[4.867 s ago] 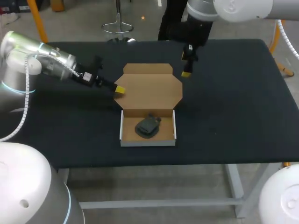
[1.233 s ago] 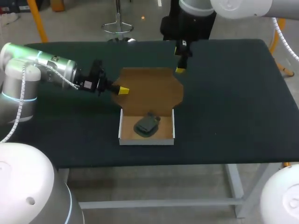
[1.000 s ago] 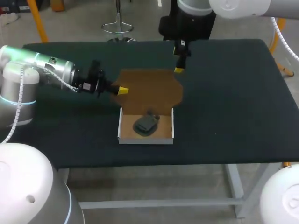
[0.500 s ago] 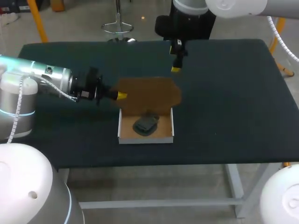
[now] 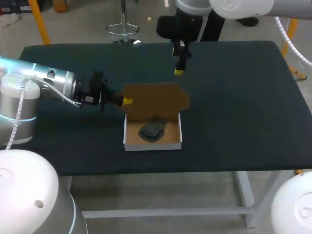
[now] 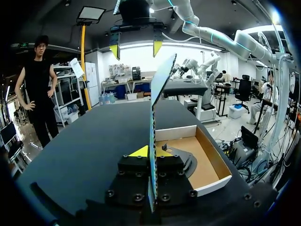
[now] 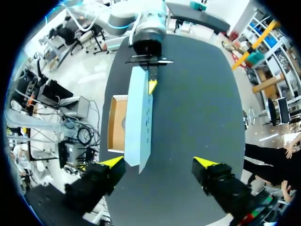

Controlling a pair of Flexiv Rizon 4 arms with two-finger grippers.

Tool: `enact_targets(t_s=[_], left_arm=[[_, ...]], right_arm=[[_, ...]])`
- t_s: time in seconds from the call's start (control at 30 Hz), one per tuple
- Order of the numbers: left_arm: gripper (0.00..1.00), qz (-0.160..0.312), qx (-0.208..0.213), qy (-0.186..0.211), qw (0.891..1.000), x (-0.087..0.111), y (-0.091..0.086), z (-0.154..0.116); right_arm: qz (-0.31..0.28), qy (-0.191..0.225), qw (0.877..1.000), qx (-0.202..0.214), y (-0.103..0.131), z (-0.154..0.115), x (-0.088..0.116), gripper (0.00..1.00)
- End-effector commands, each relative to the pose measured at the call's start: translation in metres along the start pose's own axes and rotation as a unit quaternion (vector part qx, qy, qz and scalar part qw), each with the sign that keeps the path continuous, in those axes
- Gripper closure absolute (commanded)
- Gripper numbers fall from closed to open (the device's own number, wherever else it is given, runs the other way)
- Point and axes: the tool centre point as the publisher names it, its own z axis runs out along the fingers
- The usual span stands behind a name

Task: Assemble the packaging by folding the flat box into shape, placing the metal phone stand inside, and closing the box properly

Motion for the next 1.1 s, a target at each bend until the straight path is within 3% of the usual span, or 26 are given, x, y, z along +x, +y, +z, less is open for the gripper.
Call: enact_targets(t_s=[0.03, 0.33, 0.4, 0.5, 0.53, 0.67, 1.1], left_arm=[[1.0, 0.0, 0.001, 0.0, 1.0, 0.002, 0.003, 0.001], [1.0, 0.0, 0.001, 0.0, 1.0, 0.002, 0.003, 0.001], [1.0, 0.0, 0.001, 0.0, 1.0, 0.002, 0.003, 0.001], [1.0, 0.0, 0.001, 0.0, 1.0, 0.002, 0.003, 0.001], [1.0, 0.0, 0.001, 0.0, 1.0, 0.002, 0.003, 0.001], [1.0, 0.0, 0.001, 0.0, 1.0, 0.002, 0.003, 0.001], [1.0, 0.0, 0.001, 0.0, 1.0, 0.002, 0.003, 0.001]], right_arm=[[-0.004, -0.002, 1.0, 0.005, 0.008, 0.001, 0.001, 0.0], [-0.016, -0.011, 1.0, 0.012, 0.024, 0.005, -0.004, 0.0], [-0.018, -0.012, 1.0, 0.014, 0.028, 0.007, -0.007, 0.08], [-0.02, -0.011, 1.0, 0.019, 0.034, 0.011, -0.011, 0.43], [-0.02, -0.01, 1.0, 0.021, 0.036, 0.013, -0.012, 0.5], [-0.022, -0.001, 0.999, 0.024, 0.044, 0.02, -0.015, 0.58], [-0.031, 0.009, 0.999, 0.037, 0.062, 0.038, -0.016, 0.6]])
